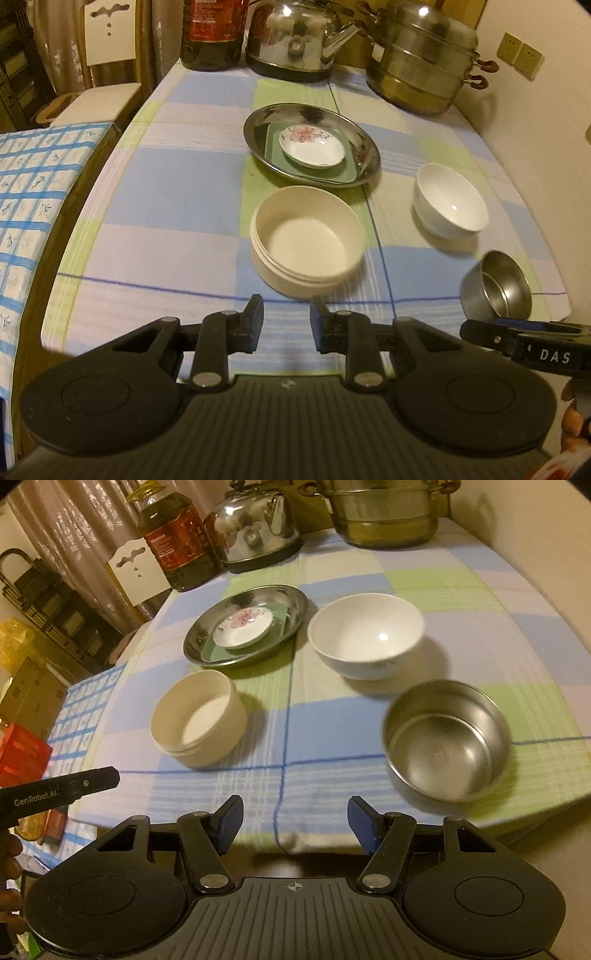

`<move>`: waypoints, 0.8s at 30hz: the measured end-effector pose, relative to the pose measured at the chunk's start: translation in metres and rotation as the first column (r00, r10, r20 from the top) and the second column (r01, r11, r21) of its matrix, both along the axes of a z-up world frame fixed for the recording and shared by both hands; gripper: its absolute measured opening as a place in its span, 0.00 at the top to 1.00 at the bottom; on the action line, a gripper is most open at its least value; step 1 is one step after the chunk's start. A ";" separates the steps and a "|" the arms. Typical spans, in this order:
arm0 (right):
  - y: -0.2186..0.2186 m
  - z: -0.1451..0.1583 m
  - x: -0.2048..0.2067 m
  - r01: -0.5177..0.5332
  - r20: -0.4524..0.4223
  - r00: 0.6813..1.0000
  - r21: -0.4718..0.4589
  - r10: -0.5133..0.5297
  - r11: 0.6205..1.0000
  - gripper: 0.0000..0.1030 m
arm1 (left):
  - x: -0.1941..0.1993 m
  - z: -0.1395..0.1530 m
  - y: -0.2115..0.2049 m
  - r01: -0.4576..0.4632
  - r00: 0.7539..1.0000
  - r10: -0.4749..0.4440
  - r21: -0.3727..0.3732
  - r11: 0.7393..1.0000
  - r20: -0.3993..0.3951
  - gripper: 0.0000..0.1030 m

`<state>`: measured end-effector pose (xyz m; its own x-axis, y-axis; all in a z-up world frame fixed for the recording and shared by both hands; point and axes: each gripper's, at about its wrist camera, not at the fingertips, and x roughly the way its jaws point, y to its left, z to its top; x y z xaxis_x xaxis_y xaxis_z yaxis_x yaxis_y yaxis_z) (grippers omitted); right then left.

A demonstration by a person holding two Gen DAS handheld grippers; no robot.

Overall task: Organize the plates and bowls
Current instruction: 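Move the right gripper to the rim of the cream bowl, then close the right gripper on the cream bowl's rim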

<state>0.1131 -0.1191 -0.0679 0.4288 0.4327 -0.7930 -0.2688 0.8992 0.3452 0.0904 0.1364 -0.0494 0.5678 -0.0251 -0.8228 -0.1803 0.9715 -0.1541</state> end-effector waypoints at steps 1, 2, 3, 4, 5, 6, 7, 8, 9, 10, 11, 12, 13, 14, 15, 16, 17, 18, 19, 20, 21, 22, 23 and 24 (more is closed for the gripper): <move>0.004 -0.001 0.005 0.002 0.002 1.000 0.002 -0.002 1.000 0.39 | 0.006 -0.001 0.004 0.006 1.000 -0.006 -0.002 1.000 -0.006 0.77; 0.009 -0.002 0.009 0.003 0.002 1.000 0.005 -0.003 1.000 0.39 | 0.011 -0.003 0.008 0.015 1.000 -0.015 -0.005 1.000 -0.009 0.77; 0.013 -0.003 0.014 0.003 0.001 1.000 0.007 -0.003 1.000 0.39 | 0.017 -0.004 0.011 0.025 1.000 -0.025 -0.004 1.000 -0.012 0.77; 0.019 -0.004 0.019 0.002 0.004 1.000 0.008 -0.002 1.000 0.40 | 0.022 -0.005 0.014 0.031 0.999 -0.031 -0.002 1.000 -0.014 0.77; 0.025 -0.005 0.024 -0.001 0.009 1.000 0.007 0.001 1.000 0.40 | 0.027 -0.007 0.017 0.038 0.999 -0.038 -0.004 0.999 -0.013 0.77; 0.030 -0.006 0.027 -0.004 0.012 1.000 0.007 0.004 1.000 0.41 | 0.030 -0.008 0.020 0.045 0.999 -0.045 -0.009 0.999 -0.013 0.77; 0.036 -0.008 0.032 -0.008 0.014 1.000 0.008 0.008 1.000 0.42 | 0.036 -0.009 0.023 0.056 0.998 -0.056 -0.014 0.998 -0.016 0.77; 0.041 -0.009 0.036 -0.011 0.017 1.000 0.013 0.010 1.000 0.44 | 0.041 -0.011 0.025 0.061 0.998 -0.061 -0.015 0.998 -0.018 0.77; 0.046 -0.011 0.040 -0.013 0.018 1.000 0.016 0.012 1.000 0.46 | 0.046 -0.013 0.026 0.066 0.998 -0.066 -0.010 0.998 -0.020 0.77; 0.051 -0.013 0.044 -0.014 0.017 1.000 0.016 0.014 1.000 0.46 | 0.050 -0.015 0.028 0.073 0.997 -0.073 -0.001 0.997 -0.025 0.77; 0.056 -0.015 0.047 -0.016 0.017 1.000 0.020 0.016 1.000 0.49 | 0.055 -0.017 0.029 0.080 0.996 -0.080 0.007 0.997 -0.031 0.76; 0.060 -0.017 0.050 -0.019 0.019 1.000 0.023 0.018 1.000 0.50 | 0.059 -0.019 0.031 0.086 0.996 -0.085 0.011 0.996 -0.037 0.75; 0.064 -0.019 0.053 -0.020 0.019 1.000 0.023 0.020 1.000 0.51 | 0.063 -0.022 0.032 0.089 0.995 -0.089 0.012 0.996 -0.044 0.74; 0.069 -0.021 0.056 -0.021 0.018 1.000 0.023 0.020 1.000 0.52 | 0.066 -0.024 0.033 0.094 0.994 -0.094 0.009 0.996 -0.048 0.74; 0.072 -0.022 0.059 -0.021 0.016 1.000 0.024 0.020 0.999 0.53 | 0.070 -0.026 0.035 0.100 0.994 -0.100 0.005 0.995 -0.049 0.74; 0.075 -0.024 0.062 -0.019 0.015 1.000 0.028 0.019 0.999 0.54 | 0.073 -0.027 0.035 0.106 0.993 -0.106 0.003 0.994 -0.051 0.74; 0.078 -0.025 0.065 -0.018 0.015 1.000 0.032 0.017 0.999 0.55 | 0.077 -0.029 0.036 0.112 0.992 -0.112 0.003 0.994 -0.054 0.74; 0.081 -0.027 0.067 -0.015 0.012 1.000 0.033 0.015 0.999 0.56 | 0.080 -0.031 0.037 0.117 0.992 -0.117 0.004 0.993 -0.055 0.74; 0.084 -0.029 0.071 -0.012 0.009 1.000 0.031 0.012 0.999 0.57 | 0.083 -0.033 0.038 0.123 0.991 -0.123 0.003 0.992 -0.056 0.74; 0.087 -0.031 0.073 -0.012 0.005 1.000 0.032 0.012 0.999 0.58 | 0.086 -0.035 0.038 0.132 0.990 -0.131 0.007 0.991 -0.057 0.74; 0.089 -0.033 0.074 -0.012 0.003 1.000 0.032 0.012 0.999 0.61 | 0.089 -0.037 0.038 0.139 0.988 -0.138 0.015 0.990 -0.063 0.74; 0.091 -0.035 0.076 -0.013 -0.001 1.000 0.030 0.013 0.999 0.62 | 0.091 -0.039 0.038 0.146 0.987 -0.144 0.023 0.989 -0.068 0.74; 0.093 -0.036 0.077 -0.014 -0.004 1.000 0.028 0.014 1.000 0.63 | 0.094 -0.041 0.038 0.152 0.986 -0.150 0.027 0.988 -0.071 0.74; 0.095 -0.038 0.077 -0.013 -0.005 1.000 0.024 0.014 1.000 0.65 | 0.096 -0.043 0.039 0.156 0.985 -0.154 0.027 0.987 -0.075 0.74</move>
<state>0.1906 -0.0240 -0.1055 0.4184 0.4575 -0.7846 -0.2789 0.8868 0.3684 0.1860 0.1752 -0.0926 0.4977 -0.0807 -0.8636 -0.0370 0.9928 -0.1142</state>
